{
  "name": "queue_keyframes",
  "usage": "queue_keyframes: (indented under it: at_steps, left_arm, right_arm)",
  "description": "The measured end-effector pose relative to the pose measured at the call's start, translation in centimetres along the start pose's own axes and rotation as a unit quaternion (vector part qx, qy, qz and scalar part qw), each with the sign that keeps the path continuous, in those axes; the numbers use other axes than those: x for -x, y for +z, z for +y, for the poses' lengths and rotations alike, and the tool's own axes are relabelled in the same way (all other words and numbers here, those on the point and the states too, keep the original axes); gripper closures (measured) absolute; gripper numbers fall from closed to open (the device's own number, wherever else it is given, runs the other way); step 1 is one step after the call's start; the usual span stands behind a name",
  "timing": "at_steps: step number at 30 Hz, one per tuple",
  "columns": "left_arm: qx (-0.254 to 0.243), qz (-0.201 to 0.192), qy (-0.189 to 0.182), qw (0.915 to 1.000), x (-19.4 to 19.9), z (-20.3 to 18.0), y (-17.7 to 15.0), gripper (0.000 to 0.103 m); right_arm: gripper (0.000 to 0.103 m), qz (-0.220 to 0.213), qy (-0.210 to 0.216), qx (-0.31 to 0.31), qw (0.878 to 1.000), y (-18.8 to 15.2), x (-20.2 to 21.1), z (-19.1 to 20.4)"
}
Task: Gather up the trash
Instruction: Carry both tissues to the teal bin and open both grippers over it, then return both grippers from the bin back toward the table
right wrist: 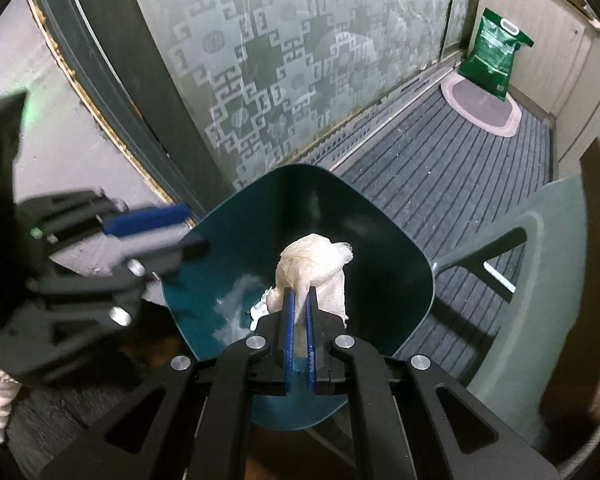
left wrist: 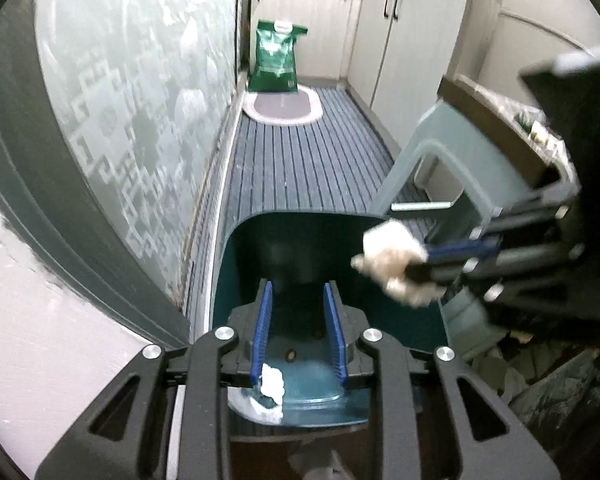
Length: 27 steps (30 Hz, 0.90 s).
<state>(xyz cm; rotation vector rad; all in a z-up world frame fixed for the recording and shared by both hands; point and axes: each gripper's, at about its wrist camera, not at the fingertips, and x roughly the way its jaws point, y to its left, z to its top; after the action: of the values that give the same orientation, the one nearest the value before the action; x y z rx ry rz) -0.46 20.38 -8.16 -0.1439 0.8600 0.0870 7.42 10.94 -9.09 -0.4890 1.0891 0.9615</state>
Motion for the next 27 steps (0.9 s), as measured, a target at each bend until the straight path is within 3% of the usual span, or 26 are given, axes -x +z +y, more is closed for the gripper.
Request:
queue_keyframes:
  at_steps: [17, 20, 22, 27]
  left_arm:
    - [0.025, -0.113, 0.012, 0.9932, 5.4, 0.2, 2.8, 0.085]
    - [0.019, -0.129, 0.017, 0.9913, 6.3, -0.5, 3.2, 0.085]
    - [0.021, -0.142, 0.011, 0.9896, 7.2, -0.8, 3.5, 0.085]
    - [0.024, -0.175, 0.003, 0.9843, 8.8, -1.3, 4.2, 0.085]
  right_arm:
    - [0.097, 0.063, -0.005, 0.025, 0.998, -2.9, -5.2, 0.7]
    - [0.087, 0.068, -0.012, 0.025, 0.997, -3.2, -5.4, 0.6]
    - [0.068, 0.064, -0.015, 0.027, 0.997, -3.3, -5.2, 0.6]
    - [0.067, 0.046, -0.003, 0.029, 0.999, -3.3, -3.8, 0.6]
